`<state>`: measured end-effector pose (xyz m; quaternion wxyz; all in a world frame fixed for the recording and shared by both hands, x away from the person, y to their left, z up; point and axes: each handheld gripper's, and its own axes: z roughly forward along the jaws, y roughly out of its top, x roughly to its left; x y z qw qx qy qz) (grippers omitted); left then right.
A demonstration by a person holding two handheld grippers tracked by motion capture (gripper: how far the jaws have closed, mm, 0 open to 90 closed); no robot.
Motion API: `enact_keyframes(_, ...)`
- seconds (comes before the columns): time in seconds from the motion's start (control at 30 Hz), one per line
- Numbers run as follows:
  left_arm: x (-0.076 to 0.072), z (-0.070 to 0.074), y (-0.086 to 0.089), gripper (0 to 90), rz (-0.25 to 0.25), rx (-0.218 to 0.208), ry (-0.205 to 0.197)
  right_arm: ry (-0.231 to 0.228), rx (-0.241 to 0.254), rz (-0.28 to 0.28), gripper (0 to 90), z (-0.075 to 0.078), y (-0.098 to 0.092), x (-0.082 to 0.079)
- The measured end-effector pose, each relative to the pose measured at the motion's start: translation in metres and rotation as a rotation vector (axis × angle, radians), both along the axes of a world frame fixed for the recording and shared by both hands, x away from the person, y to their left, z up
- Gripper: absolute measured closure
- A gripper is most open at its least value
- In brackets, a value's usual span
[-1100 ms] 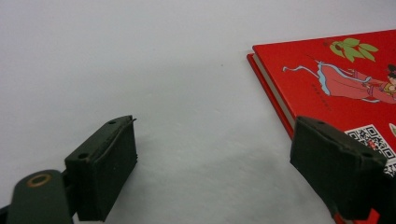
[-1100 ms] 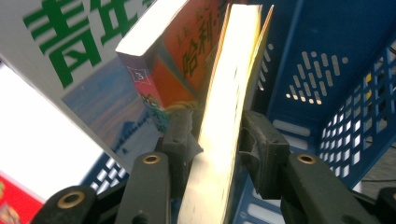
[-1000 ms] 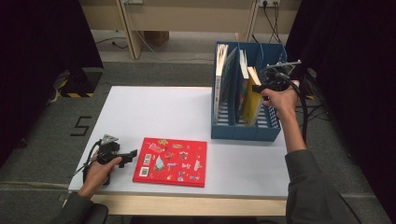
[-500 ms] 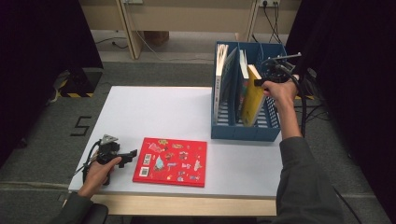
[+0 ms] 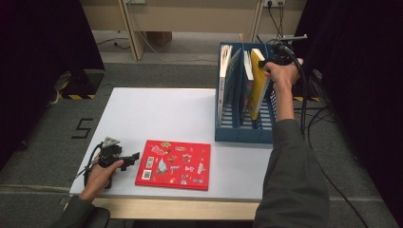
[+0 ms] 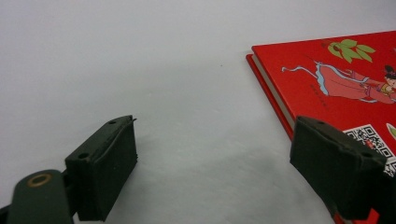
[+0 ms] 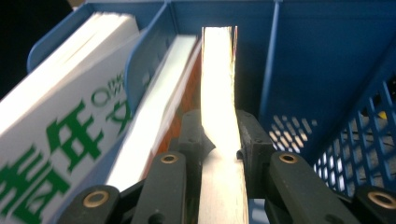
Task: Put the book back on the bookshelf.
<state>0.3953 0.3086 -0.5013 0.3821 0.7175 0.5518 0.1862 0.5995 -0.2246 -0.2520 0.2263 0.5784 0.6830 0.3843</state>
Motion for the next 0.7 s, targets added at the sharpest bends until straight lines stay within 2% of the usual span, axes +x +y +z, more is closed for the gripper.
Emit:
enact_keyframes(0.1,-0.001,0.000,0.000,14.1,-0.002,-0.003,0.000,0.009,0.006,-0.007,75.0,-0.004,0.005,0.007)
enact_keyframes(0.37,-0.001,0.000,0.000,14.2,-0.003,0.006,-0.004,0.059,0.010,0.011,73.8,-0.028,0.011,0.021)
enact_keyframes(0.5,-0.002,0.000,0.000,14.2,-0.004,0.005,-0.004,0.064,0.041,0.016,72.1,-0.034,0.010,0.021)
enact_keyframes(0.7,-0.002,0.000,0.000,14.2,-0.005,0.006,-0.005,0.078,0.045,0.060,69.0,-0.033,0.007,0.013)
